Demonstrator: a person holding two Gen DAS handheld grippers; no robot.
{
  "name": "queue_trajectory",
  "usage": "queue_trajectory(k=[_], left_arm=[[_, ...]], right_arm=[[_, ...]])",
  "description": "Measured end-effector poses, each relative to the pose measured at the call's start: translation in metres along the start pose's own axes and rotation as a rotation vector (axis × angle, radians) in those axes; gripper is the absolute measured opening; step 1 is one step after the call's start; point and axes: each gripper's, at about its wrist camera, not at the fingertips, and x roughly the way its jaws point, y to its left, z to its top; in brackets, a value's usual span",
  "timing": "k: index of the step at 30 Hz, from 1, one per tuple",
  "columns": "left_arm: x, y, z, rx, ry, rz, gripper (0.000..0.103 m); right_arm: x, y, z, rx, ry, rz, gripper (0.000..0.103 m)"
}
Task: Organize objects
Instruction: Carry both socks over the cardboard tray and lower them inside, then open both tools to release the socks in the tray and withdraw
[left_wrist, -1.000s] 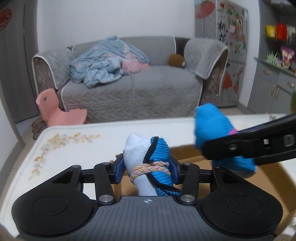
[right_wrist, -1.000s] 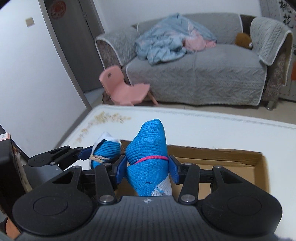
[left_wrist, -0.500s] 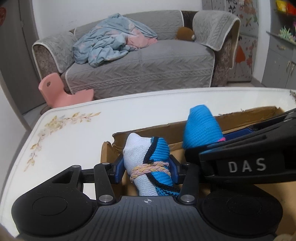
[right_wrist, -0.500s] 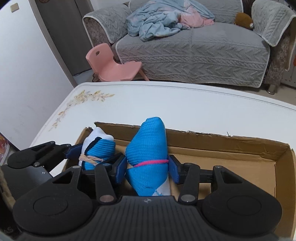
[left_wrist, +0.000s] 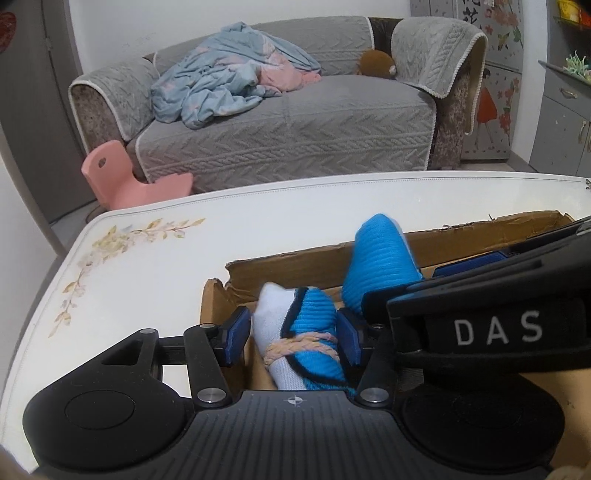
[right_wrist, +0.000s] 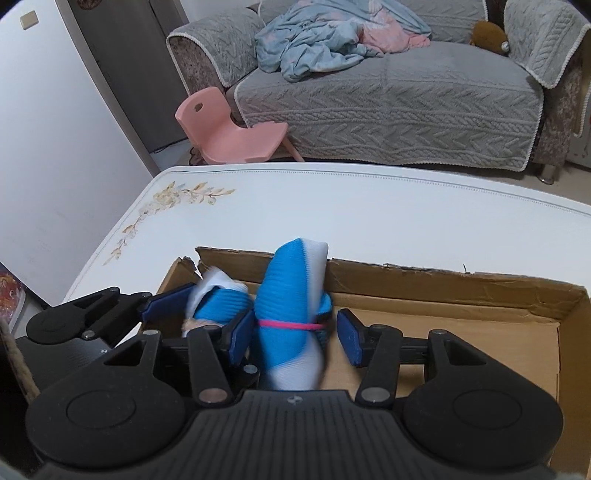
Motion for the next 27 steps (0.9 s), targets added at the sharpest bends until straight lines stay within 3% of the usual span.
queue_trajectory(k=[5, 18, 27], left_arm=[[-0.005, 0.001, -0.001, -0.008, -0.009, -0.006, 0.067], [-0.025, 0.008, 0.0, -0.022, -0.024, -0.028, 0.067], [-0.057, 0.018, -0.001, -0.032, -0.061, -0.016, 0.072]], right_arm=[[-0.002, -0.001, 0.002, 0.01, -0.003, 0.006, 0.05], [-0.014, 0.012, 0.002, -0.012, -0.014, -0.003, 0.052], [-0.035, 0.027, -0.003, -0.032, -0.041, -0.003, 0.058]])
